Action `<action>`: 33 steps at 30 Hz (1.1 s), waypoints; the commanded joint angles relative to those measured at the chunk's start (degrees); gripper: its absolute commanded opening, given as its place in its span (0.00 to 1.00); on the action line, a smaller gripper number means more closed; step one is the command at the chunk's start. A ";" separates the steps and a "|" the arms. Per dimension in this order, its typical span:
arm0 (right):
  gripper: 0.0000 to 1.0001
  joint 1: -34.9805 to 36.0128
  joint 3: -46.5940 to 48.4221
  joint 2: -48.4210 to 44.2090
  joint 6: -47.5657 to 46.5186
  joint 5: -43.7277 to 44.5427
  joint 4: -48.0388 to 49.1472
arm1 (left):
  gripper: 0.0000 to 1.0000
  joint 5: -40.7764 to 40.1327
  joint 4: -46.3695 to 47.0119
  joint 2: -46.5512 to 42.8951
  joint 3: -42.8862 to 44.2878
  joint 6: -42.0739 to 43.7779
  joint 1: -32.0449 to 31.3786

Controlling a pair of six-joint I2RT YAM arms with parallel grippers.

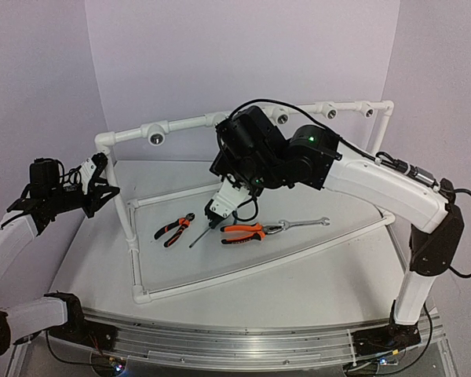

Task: Install the water faucets

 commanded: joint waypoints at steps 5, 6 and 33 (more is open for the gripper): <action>0.46 -0.26 1.53 2.14 -1.20 -1.64 0.19 | 0.00 3.35 -15.02 4.67 -5.64 10.24 -2.95; 0.45 -0.29 1.49 2.28 -1.02 -1.93 0.19 | 0.00 3.35 -15.06 4.64 -5.66 10.24 -2.95; 0.00 1.12 -1.82 5.26 15.70 -3.14 34.30 | 0.00 3.09 -14.17 3.64 -6.36 9.98 -2.94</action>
